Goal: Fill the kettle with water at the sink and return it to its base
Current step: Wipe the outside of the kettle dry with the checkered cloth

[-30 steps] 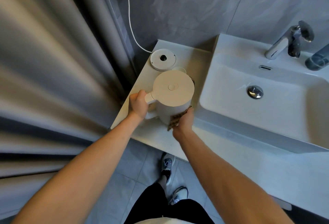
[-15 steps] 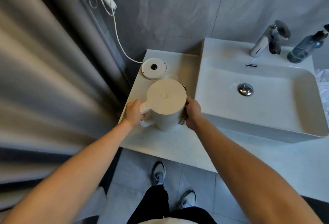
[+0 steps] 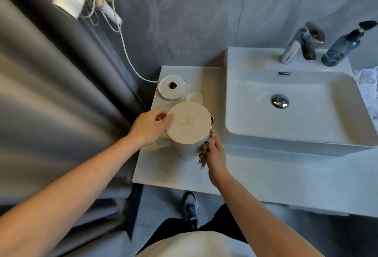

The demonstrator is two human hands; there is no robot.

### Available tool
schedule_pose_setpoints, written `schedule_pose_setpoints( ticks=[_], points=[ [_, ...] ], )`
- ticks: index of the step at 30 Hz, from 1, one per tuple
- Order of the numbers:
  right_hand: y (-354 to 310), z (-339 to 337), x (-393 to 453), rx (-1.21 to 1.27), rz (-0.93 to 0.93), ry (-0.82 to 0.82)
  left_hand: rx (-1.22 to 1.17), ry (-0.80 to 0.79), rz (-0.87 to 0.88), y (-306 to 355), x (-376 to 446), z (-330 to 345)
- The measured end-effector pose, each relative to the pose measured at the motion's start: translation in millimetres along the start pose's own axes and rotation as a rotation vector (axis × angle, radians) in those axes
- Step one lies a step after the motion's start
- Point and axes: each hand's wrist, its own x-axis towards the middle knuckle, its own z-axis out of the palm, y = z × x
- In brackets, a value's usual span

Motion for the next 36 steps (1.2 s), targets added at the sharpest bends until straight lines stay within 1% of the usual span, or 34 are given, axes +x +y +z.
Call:
schedule_pose_setpoints(
  ticks=[2,4,5,9,11,13,16,18,20,22,23,25,26,27,28,29,31,32,33,34,35,36],
  points=[
    [-6,-5,16,-0.026,0.034,0.023,0.110,-0.100,0.102,29,-8,-6],
    [-7,-13,39,-0.089,0.055,-0.013,0.289,-0.121,0.214,58,-11,-5],
    [-10,-15,50,-0.105,0.075,-0.042,0.383,-0.118,0.243,69,-9,-2],
    [-19,-22,81,-0.118,0.171,-0.095,0.633,-0.182,0.165,91,0,11],
    [-20,-23,79,-0.140,0.198,-0.104,0.695,-0.221,0.174,97,0,11],
    [-9,-25,68,-0.162,0.234,-0.108,0.739,-0.255,0.227,98,1,9],
    [8,-33,47,-0.076,0.324,-0.161,0.797,-0.322,0.343,100,3,6],
    [13,-35,54,-0.027,0.380,-0.153,0.851,-0.367,0.425,107,3,2],
    [14,-34,78,-0.061,0.408,-0.128,0.923,-0.398,0.525,113,3,0],
    [-4,-31,98,-0.156,0.359,-0.132,1.000,-0.423,0.645,116,4,-1],
    [-20,-27,103,-0.209,0.310,-0.161,1.031,-0.448,0.693,118,5,-1],
    [-55,-19,104,-0.290,0.197,-0.274,1.076,-0.480,0.738,119,5,0],
    [-64,-15,106,-0.326,0.166,-0.328,1.070,-0.480,0.719,119,4,-1],
    [-69,-13,106,-0.345,0.157,-0.356,1.016,-0.471,0.662,118,2,-2],
    [-72,-14,102,-0.342,0.158,-0.371,0.901,-0.436,0.568,117,-1,-4],
    [-69,-18,98,-0.329,0.168,-0.374,0.740,-0.361,0.443,117,-5,-5],
    [-55,-33,88,-0.273,0.209,-0.347,0.360,-0.131,0.129,116,-11,-2],
    [-42,-42,84,-0.244,0.223,-0.329,0.197,-0.025,-0.065,116,-13,2],
    [-26,-49,80,-0.220,0.234,-0.324,0.096,0.024,-0.268,116,-14,8],
    [-12,-54,74,-0.197,0.248,-0.328,0.049,0.010,-0.429,118,-14,15],
    [1,-57,68,-0.174,0.259,-0.335,0.026,-0.037,-0.529,119,-13,23],
    [10,-59,60,-0.149,0.261,-0.334,0.012,-0.071,-0.579,120,-11,32]
  ],
)
